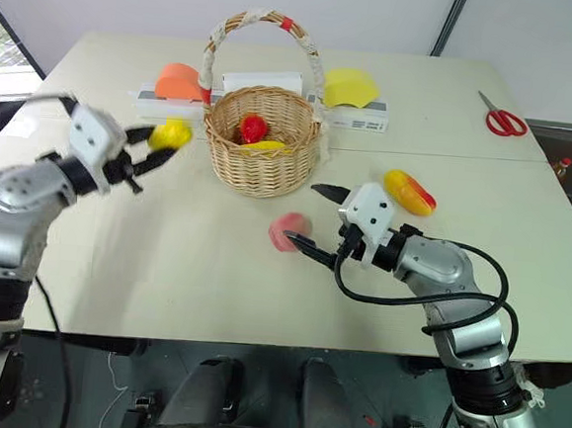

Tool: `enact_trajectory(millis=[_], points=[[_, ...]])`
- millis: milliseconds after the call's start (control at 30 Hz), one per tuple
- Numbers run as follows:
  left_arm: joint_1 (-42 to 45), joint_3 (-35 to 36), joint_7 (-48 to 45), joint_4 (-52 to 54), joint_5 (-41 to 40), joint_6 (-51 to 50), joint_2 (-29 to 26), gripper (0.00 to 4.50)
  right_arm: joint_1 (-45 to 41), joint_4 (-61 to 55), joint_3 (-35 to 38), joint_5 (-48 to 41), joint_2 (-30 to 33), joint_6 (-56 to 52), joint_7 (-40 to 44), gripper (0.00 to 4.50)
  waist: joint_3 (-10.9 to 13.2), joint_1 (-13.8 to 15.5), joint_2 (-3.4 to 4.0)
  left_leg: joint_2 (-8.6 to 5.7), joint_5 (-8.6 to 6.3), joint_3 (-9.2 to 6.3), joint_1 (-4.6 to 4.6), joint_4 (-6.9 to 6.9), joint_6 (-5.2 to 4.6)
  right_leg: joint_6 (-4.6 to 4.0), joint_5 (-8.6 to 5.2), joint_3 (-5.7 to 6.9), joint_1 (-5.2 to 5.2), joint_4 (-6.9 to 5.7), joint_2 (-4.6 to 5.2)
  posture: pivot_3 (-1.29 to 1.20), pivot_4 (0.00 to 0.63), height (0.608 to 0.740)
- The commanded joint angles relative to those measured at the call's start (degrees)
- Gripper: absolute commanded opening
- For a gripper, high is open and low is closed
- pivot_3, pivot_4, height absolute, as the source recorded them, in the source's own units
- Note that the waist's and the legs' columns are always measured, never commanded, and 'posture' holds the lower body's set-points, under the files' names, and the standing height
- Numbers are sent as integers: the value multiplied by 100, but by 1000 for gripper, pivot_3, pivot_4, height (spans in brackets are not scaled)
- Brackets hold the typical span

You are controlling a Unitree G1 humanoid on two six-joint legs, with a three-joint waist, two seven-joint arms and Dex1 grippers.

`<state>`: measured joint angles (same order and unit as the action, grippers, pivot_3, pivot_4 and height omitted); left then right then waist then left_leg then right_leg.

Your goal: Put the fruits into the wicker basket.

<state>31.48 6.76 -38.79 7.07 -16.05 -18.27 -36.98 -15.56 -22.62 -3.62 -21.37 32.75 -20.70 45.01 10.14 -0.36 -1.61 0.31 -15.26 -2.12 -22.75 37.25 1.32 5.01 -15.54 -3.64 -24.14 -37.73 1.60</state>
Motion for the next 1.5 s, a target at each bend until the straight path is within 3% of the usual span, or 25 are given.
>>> enact_trajectory(millis=[33,133,267,467,500,700,900,1033,1267,1433,1500], points=[[764,-678,455,51,315,-623,454,1368,-193,64,42,40,5,128,48,4500,0,-23,0,-6,0,7,11,6,0,5,3,2,15,1,-2,0,150,740],[1235,-1096,578,-418,594,-746,849,1368,-248,88,3,77,-30,111,29,4500,1,-97,1,-29,0,21,54,-1,-2,12,5,0,69,30,-3,0,150,740],[1666,-1438,699,-1247,891,-649,1285,1368,-258,9,-4,104,-129,-8,-155,4500,2,-98,2,-26,-1,17,46,-10,-3,11,4,-6,52,30,-15,0,150,740],[1795,-1333,722,-1705,1005,-343,1434,4250,-133,-209,186,-273,-463,-598,-651,4500,2,-65,2,-24,-1,12,31,-11,-3,11,5,-12,31,25,-7,0,150,740],[1786,-1240,736,-1719,952,-314,1451,4450,-115,-243,177,-330,-513,-719,-720,4500,2,-54,2,-24,0,10,31,-10,-3,11,5,-12,32,25,-4,0,150,740],[1188,-194,387,-911,-146,-358,1413,4450,-139,-132,-240,-242,-711,-1357,-953,4500,2,-86,3,-17,0,10,29,-8,-3,13,6,-16,30,25,8,0,150,740],[-674,328,-728,549,-1143,-979,413,4450,-326,284,-665,30,-826,-1589,-1019,4500,2,-152,5,6,0,16,31,-13,-1,9,6,-22,21,21,-2,0,150,740],[-1856,422,-1273,1283,-1525,-1201,-144,4450,-544,774,-823,278,-980,-1670,-1162,4500,3,-158,5,6,0,16,31,-10,-1,3,9,-22,25,21,4,0,150,740],[-2676,420,-1562,1896,-1976,-1453,-450,4450,-658,1028,-962,348,-1063,-1835,-1080,4500,4,-92,6,6,0,21,32,-11,-1,2,9,-22,27,31,5,0,150,740],[-2643,369,-1443,1840,-1860,-1335,-429,4500,-671,951,-970,425,-1066,-1716,-1021,2414,5,-81,7,7,0,23,32,-10,-1,2,9,-21,27,30,1,0,150,740],[-2606,380,-1331,1734,-1724,-1150,-350,4500,-763,786,-917,471,-1024,-1427,-917,2265,5,-84,8,7,0,23,32,-10,-1,2,9,-21,26,30,-1,0,150,740]])
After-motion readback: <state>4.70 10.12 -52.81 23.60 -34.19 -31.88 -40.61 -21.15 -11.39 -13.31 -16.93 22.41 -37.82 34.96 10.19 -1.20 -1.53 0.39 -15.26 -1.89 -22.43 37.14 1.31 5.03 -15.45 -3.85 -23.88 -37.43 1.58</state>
